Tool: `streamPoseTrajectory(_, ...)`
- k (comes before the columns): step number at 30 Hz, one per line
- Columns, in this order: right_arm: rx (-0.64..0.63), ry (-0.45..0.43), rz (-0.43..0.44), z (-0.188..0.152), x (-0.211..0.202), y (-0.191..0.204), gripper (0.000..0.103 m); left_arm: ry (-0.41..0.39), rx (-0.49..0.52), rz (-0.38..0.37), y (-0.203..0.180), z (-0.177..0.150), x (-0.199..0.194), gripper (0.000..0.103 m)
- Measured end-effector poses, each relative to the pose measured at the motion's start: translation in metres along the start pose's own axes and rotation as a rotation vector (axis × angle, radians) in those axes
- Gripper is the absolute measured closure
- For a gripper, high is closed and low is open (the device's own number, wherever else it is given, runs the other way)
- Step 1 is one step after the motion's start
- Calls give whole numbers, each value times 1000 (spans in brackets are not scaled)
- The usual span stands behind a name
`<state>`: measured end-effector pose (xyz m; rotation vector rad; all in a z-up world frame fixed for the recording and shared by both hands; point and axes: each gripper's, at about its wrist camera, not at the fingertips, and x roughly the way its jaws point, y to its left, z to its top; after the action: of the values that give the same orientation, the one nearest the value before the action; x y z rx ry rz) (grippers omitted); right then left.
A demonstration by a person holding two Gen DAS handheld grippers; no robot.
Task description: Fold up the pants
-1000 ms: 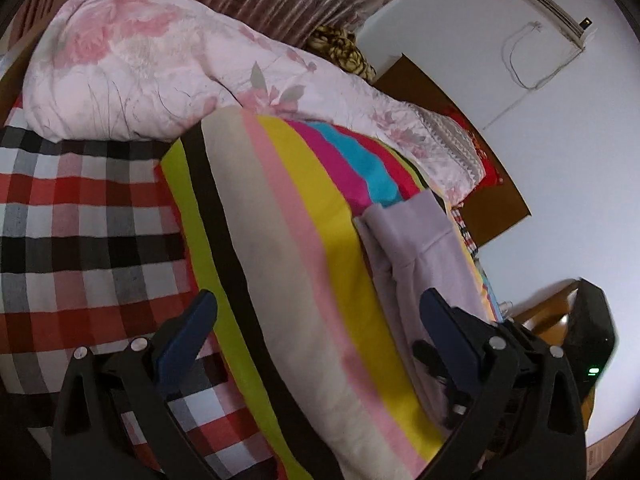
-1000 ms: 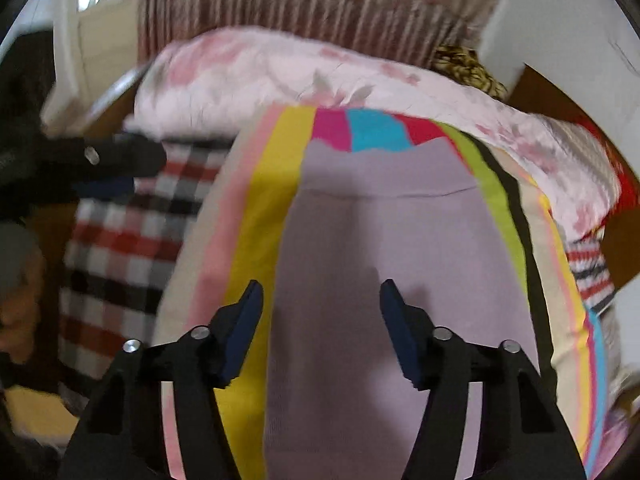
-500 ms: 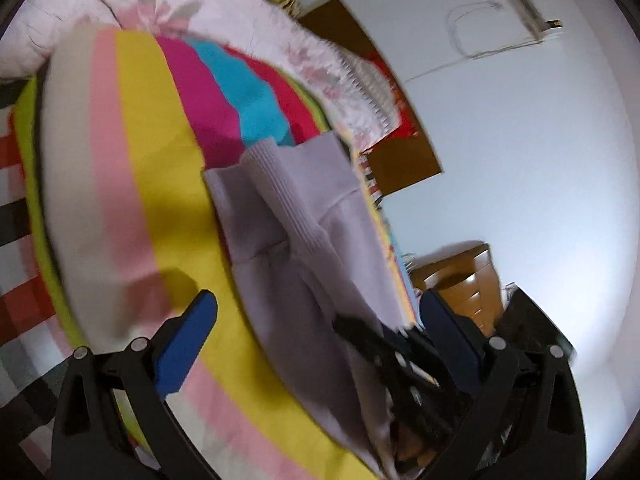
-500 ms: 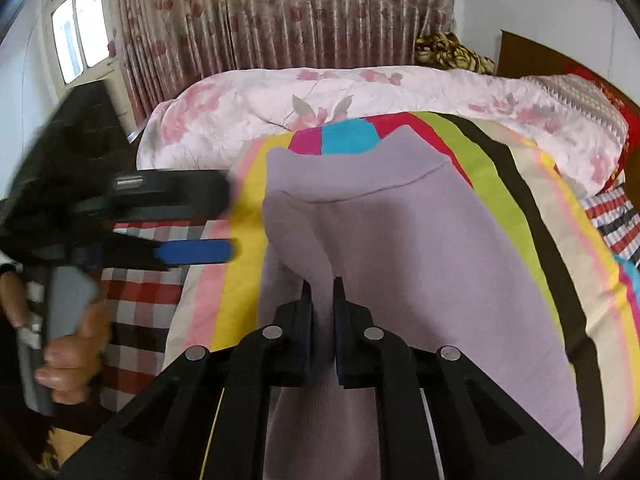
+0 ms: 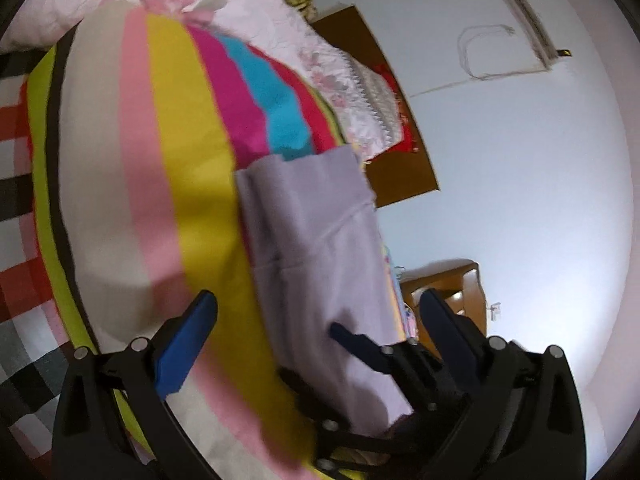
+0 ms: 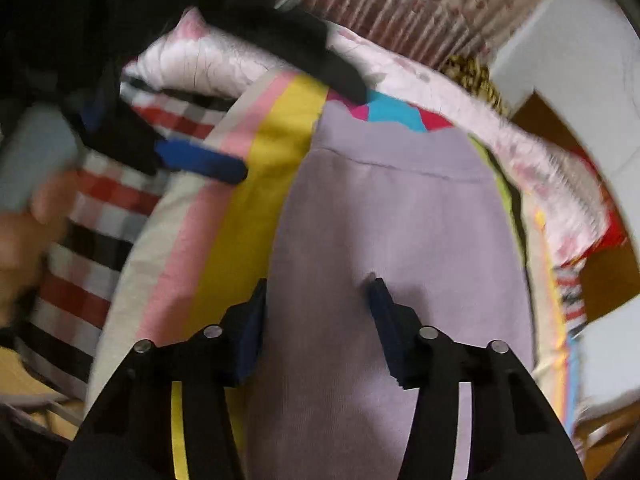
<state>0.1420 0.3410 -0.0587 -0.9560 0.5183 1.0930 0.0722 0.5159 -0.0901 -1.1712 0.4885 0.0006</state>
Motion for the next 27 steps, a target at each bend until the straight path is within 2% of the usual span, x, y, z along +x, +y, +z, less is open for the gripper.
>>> streamPoseTrajectory(1,37,-21,8,0,-3,-5,87,3,5,2,-3,0,0,2)
streamPoseTrajectory(3,168,-57,78,-2,-10,-29,88,16,13,1,-5,2,3,2)
streamPoseTrajectory(7,340,-102,190,-13,-17,-64,89,45,7,-14,-5,8,15,2)
streamPoseTrajectory(13,354,-131,228,-12,-20,-65,89,66,8,-75,-11,32,49,3)
streamPoseTrajectory(14,345,-128,232,-12,-19,-62,88,76,16,-87,-13,40,58,10)
streamPoseTrajectory(15,340,-124,241,-12,-19,-62,86,91,27,-89,-15,46,66,38)
streamPoseTrajectory(16,338,-108,285,-12,-20,-63,78,108,37,-67,-17,52,75,51)
streamPoseTrajectory(17,347,-94,321,-14,-22,-63,69,120,51,-15,-16,57,82,78)
streamPoseTrajectory(18,366,-105,337,-19,-30,-68,46,125,78,13,-16,60,86,84)
streamPoseTrajectory(19,405,-143,340,-31,-46,-77,34,129,111,21,-17,60,87,85)
streamPoseTrajectory(21,472,-141,328,-52,-58,-97,34,121,204,55,-24,58,80,86)
streamPoseTrajectory(23,567,-103,235,-83,-68,-120,34,99,304,71,-37,54,74,86)
streamPoseTrajectory(25,640,-46,171,-108,-70,-136,38,71,390,64,-52,52,68,86)
streamPoseTrajectory(27,675,-12,170,-118,-68,-136,38,52,421,33,-61,50,64,86)
